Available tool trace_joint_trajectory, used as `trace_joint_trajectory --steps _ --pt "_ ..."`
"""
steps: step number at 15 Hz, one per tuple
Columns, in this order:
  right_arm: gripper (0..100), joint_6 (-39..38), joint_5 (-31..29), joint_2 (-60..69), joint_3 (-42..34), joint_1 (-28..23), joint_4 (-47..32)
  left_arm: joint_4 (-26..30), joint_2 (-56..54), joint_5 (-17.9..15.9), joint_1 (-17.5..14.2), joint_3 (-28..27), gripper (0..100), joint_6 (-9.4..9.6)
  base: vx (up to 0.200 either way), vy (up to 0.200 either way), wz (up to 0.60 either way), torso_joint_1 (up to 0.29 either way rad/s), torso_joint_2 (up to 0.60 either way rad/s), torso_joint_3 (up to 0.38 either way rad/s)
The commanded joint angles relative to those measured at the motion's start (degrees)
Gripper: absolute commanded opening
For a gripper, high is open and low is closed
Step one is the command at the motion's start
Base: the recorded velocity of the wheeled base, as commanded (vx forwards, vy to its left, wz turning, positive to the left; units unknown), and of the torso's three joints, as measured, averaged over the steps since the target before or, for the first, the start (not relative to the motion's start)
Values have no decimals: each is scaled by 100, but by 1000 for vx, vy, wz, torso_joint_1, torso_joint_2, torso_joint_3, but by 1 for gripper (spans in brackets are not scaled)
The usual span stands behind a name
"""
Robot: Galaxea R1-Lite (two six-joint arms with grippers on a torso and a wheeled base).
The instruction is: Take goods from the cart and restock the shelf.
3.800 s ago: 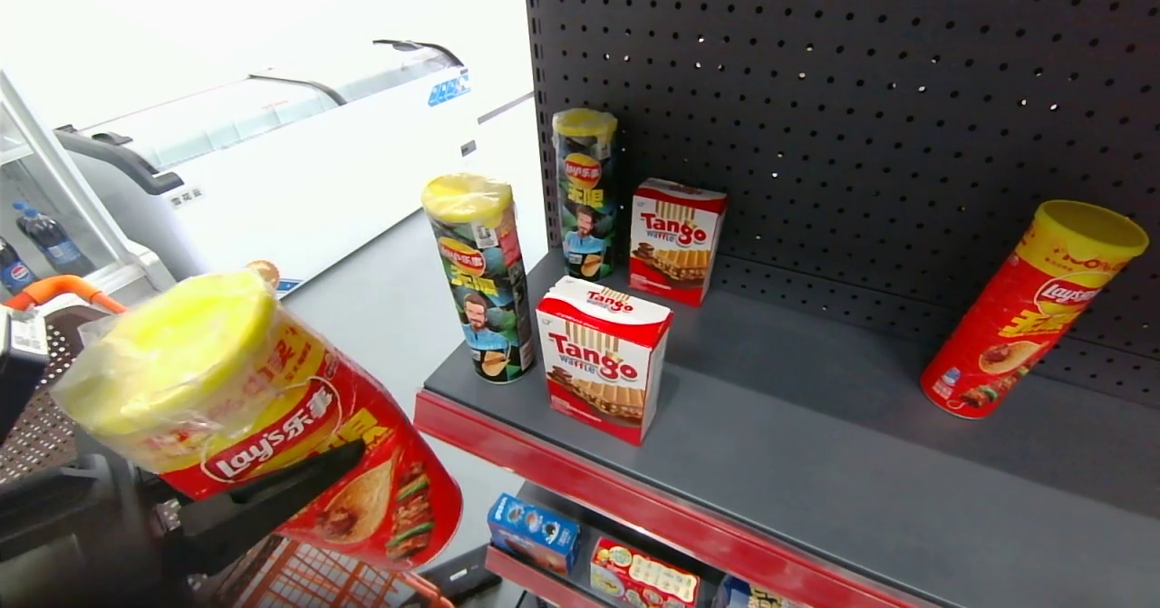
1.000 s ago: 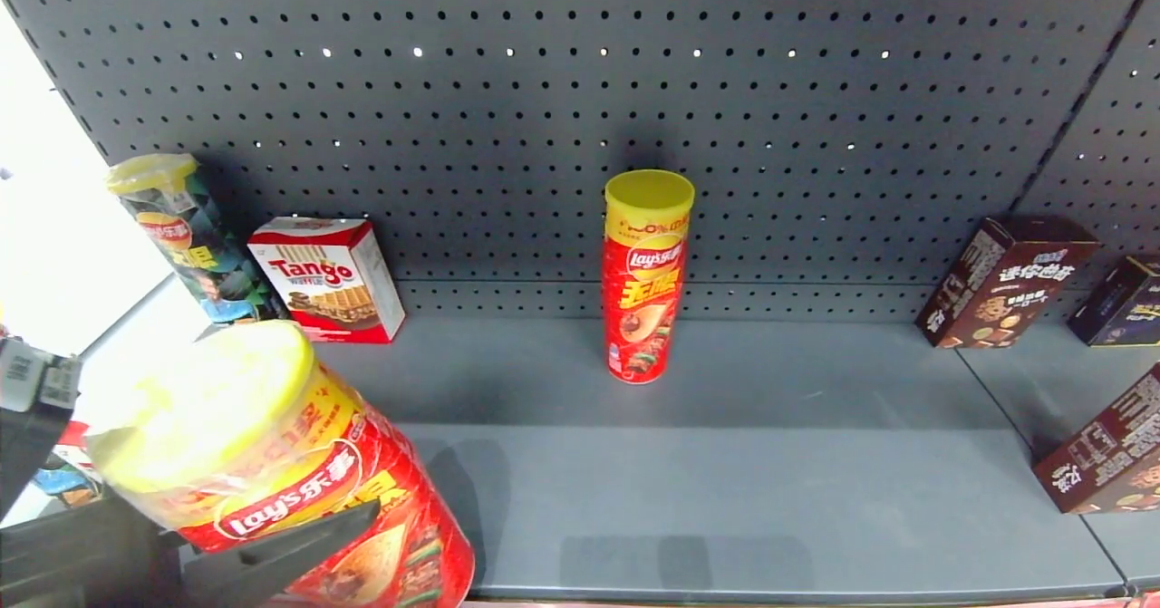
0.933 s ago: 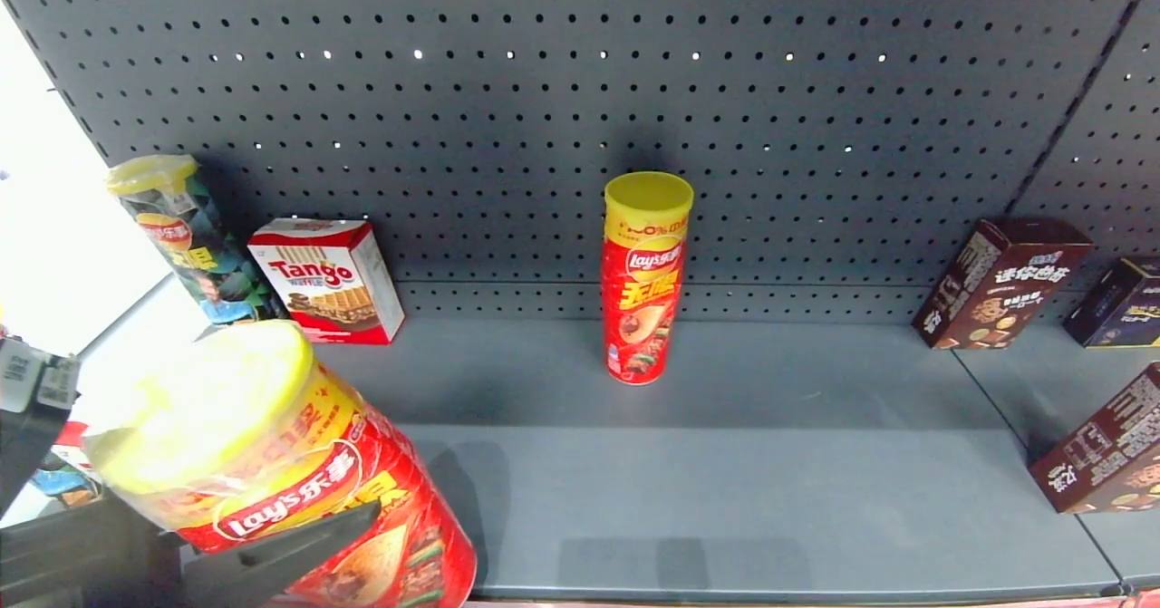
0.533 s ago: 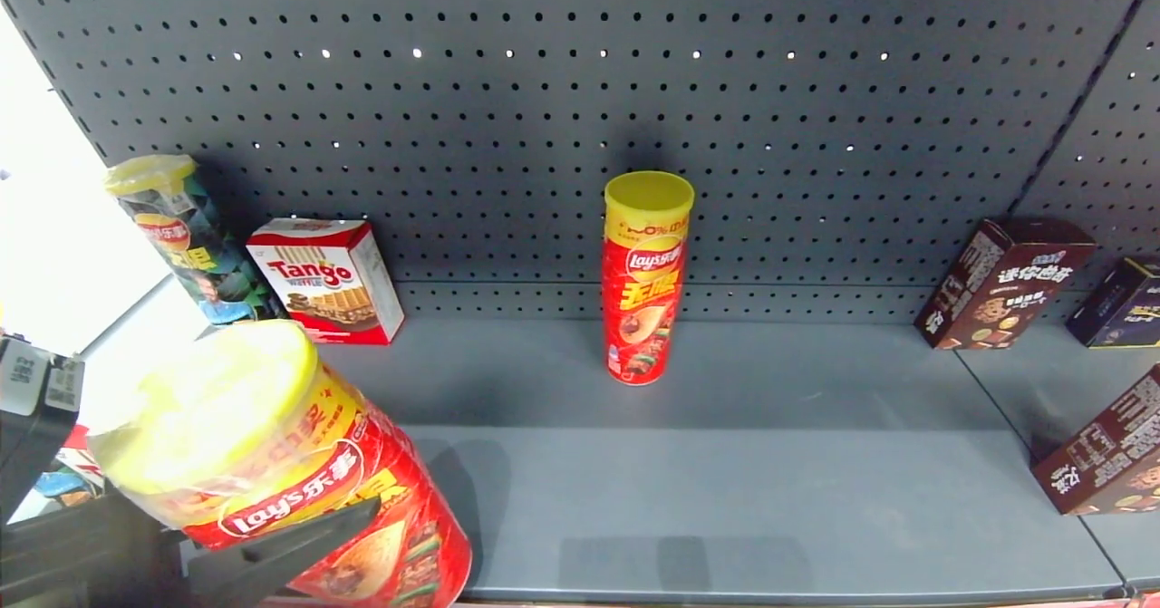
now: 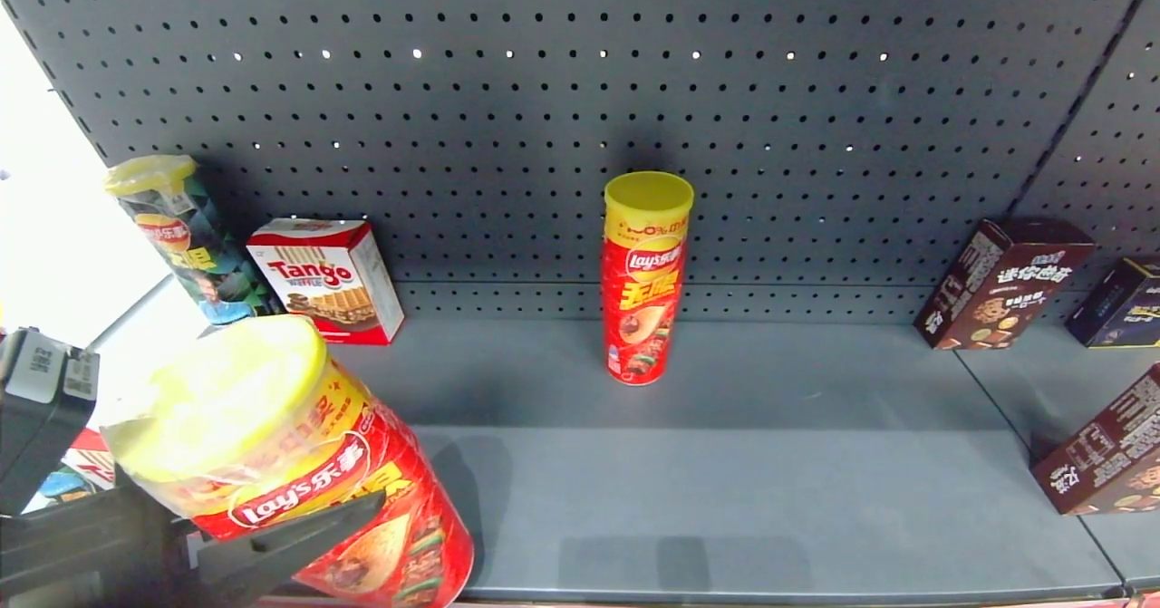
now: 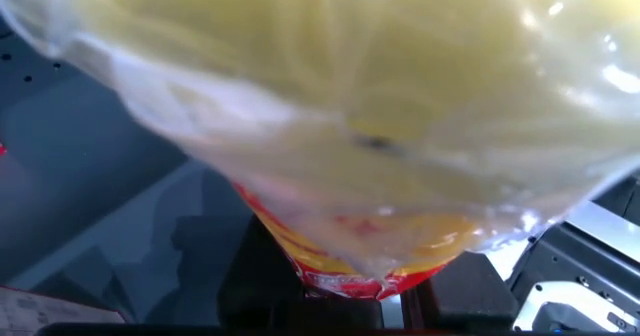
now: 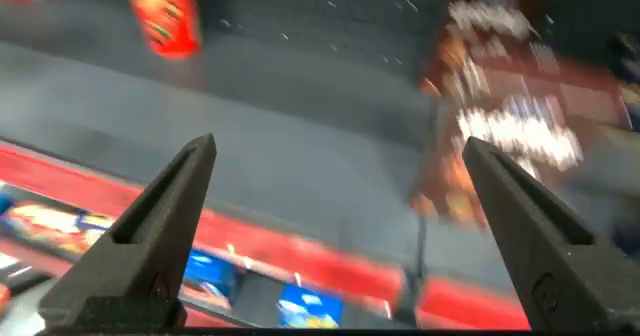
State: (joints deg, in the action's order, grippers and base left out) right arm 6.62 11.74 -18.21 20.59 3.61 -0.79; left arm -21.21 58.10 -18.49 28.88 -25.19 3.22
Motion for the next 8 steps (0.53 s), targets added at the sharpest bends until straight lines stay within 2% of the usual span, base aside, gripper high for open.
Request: trace_joint_trajectory --steps 1,3,6,8 --pt "100 15 180 -2002 1105 685 747 -6 17 -5 12 5 0 3 0 0 0 0 0 0" --pt "100 24 109 -2863 1167 1168 1283 -15 105 -14 12 -74 0 3 0 0 0 0 0 0" --pt "100 15 -5 -3628 1360 1766 1362 -32 149 -199 -32 -30 0 3 0 0 0 0 0 0" --pt "100 -20 -5 -4006 1562 2065 1398 -32 149 -207 -32 -21 0 -5 0 0 0 0 0 0"
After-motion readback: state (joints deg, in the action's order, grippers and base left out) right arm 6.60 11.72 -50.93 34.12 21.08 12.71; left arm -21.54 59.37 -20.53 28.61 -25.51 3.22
